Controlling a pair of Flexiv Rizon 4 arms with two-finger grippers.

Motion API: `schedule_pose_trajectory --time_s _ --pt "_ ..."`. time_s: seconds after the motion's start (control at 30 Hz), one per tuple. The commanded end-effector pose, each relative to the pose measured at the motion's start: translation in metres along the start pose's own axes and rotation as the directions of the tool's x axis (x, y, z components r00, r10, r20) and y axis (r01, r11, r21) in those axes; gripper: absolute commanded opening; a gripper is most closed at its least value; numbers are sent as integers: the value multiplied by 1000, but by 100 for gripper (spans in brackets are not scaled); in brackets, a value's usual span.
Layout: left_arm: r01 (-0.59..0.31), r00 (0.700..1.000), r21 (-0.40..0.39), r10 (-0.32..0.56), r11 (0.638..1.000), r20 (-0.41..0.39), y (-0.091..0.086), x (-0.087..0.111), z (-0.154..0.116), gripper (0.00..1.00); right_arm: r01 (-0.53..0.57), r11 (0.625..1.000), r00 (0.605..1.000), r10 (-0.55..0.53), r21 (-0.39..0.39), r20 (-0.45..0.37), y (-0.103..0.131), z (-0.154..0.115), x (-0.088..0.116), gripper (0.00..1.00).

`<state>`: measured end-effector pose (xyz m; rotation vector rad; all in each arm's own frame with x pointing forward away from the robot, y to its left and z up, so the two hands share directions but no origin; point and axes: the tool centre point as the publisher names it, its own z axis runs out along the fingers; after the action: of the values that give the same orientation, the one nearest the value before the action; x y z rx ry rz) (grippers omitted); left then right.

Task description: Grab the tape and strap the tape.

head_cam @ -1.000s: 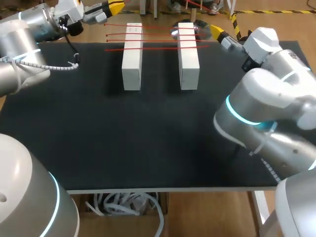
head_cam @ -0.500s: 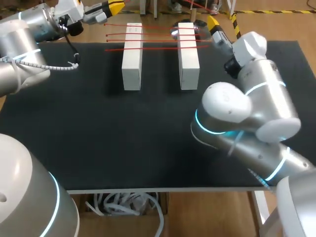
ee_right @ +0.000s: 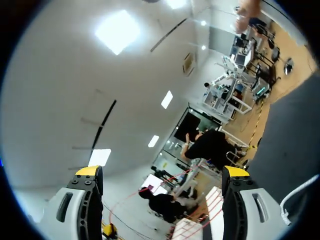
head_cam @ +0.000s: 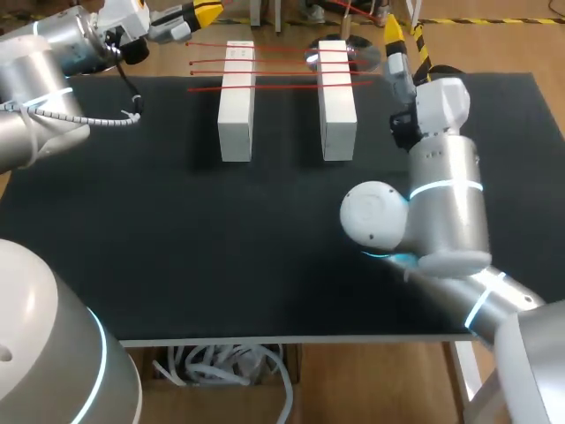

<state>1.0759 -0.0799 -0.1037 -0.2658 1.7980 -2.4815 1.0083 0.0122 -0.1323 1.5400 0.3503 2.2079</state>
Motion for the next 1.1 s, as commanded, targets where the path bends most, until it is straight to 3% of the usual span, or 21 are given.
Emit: schedule_pose_trajectory --time_s 0.03,0.5,0.6,0.7,0.8,0.93,1.1 --pt "-1 1000 1 1 1000 2 0 1 0 0 -229 898 956 136 -376 -259 -3 0 0 100" --pt "-1 1000 1 1 1000 2 0 1 0 0 -431 794 902 369 -429 -224 14 -14 42 100" --pt "-1 1000 1 1 1000 2 0 1 0 0 -441 767 896 407 -466 -177 19 -21 35 100" --pt "-1 1000 1 1 1000 2 0 1 0 0 -410 743 888 457 -529 -47 21 -28 19 100" --pt "-1 1000 1 1 1000 2 0 1 0 0 -400 738 874 485 -543 16 21 -31 15 100" --pt "-1 1000 1 1 1000 2 0 1 0 0 -389 772 865 494 -502 89 20 -31 17 100" --pt "-1 1000 1 1 1000 2 0 1 0 0 -422 768 845 525 -482 98 28 -26 23 100"
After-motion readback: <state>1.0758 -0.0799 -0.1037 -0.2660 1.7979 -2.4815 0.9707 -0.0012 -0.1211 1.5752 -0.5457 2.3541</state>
